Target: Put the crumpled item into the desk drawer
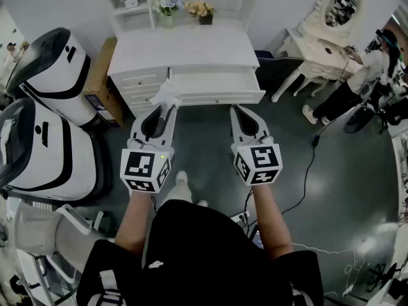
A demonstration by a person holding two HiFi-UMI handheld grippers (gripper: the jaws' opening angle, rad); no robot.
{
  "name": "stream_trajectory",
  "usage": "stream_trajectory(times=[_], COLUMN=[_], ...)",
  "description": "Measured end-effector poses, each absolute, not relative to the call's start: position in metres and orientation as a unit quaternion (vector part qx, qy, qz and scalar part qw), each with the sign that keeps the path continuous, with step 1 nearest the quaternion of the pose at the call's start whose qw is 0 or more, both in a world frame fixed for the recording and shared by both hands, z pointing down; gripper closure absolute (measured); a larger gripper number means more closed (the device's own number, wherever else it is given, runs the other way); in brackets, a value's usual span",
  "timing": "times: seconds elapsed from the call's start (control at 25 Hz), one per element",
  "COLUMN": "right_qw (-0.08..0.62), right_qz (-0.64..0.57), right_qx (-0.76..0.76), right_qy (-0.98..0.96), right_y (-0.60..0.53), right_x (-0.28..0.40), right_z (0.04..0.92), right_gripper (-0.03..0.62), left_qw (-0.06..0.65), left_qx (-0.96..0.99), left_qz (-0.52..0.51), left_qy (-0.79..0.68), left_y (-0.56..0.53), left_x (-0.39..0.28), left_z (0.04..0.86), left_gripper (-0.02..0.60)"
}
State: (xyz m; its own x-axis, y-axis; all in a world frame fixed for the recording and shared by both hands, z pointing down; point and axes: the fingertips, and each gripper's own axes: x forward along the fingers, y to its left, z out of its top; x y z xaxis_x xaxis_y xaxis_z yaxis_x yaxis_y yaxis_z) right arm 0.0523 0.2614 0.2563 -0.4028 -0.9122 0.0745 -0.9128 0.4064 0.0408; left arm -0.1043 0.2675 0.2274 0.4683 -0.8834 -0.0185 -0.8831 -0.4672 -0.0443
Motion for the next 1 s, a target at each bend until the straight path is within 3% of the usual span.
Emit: stream_trajectory(times=[1.0], right_qw=[0.052], right_qz=[0.005], right_qx=[0.541], right_qy=[-0.840], right_y=[0.231], right_x=[0.056], right_z=[0.264], right_gripper=[0.599], left_qw=[0.024], left_qx=[-0.857], left_qz=[0.002], left_qy=[0.516], left_y=[0.232], left_x=[-0.098], left_z=[0.230], left_gripper=[0.506])
